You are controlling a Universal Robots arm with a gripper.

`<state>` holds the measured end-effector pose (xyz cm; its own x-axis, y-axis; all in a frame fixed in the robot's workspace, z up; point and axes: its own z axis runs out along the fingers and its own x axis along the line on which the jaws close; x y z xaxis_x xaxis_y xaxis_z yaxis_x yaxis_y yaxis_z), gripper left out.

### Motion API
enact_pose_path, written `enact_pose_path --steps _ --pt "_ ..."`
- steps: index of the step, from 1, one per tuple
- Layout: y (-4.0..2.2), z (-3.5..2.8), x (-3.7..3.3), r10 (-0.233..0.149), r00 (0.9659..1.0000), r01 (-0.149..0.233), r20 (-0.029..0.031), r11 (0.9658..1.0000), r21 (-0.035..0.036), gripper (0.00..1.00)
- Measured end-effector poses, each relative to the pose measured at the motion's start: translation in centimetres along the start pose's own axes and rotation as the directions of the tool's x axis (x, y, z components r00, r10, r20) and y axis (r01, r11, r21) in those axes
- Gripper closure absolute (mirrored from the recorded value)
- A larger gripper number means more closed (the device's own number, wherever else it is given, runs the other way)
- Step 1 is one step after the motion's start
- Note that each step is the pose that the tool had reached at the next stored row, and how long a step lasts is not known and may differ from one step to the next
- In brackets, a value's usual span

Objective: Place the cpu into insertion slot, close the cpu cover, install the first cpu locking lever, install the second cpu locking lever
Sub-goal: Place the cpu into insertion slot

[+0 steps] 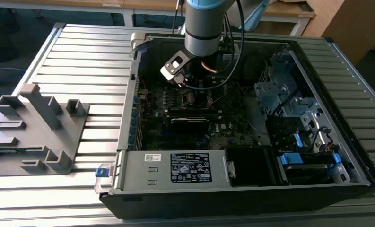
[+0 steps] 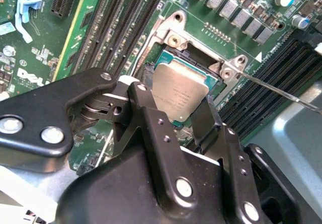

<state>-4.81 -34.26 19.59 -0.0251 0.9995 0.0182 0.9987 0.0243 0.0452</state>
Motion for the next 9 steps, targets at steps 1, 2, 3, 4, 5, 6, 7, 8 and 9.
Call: enact_pose_path --steps 1,2,3,4,5,6,7,8,9 --pt "0.0 0.0 0.0 0.0 1.0 0.0 0.0001 1.0 0.0001 0.46" --pt "0.0 0.04 0.01 0.0 1.0 0.0 -0.0001 1.0 -0.0001 0.46" --pt "0.0 0.09 0.01 0.0 1.0 0.0 -0.0002 1.0 -0.0001 0.46" --pt "0.0 0.14 0.0 0.0 1.0 0.0 0.0001 1.0 0.0 0.46" --pt "-0.01 0.16 0.0 0.0 1.0 0.0 0.0001 1.0 0.0 0.46" --pt "-0.01 0.16 0.0 0.0 1.0 0.0 0.0002 1.0 0.0001 0.46" --pt "-0.01 0.17 0.0 0.0 1.0 0.0 0.0003 1.0 0.0001 0.46" --pt "-0.01 0.17 0.0 0.0 1.0 0.0 0.0003 1.0 0.0002 0.46" --pt "-0.01 0.19 0.0 0.0 1.0 0.0 0.0001 1.0 0.0 0.46"
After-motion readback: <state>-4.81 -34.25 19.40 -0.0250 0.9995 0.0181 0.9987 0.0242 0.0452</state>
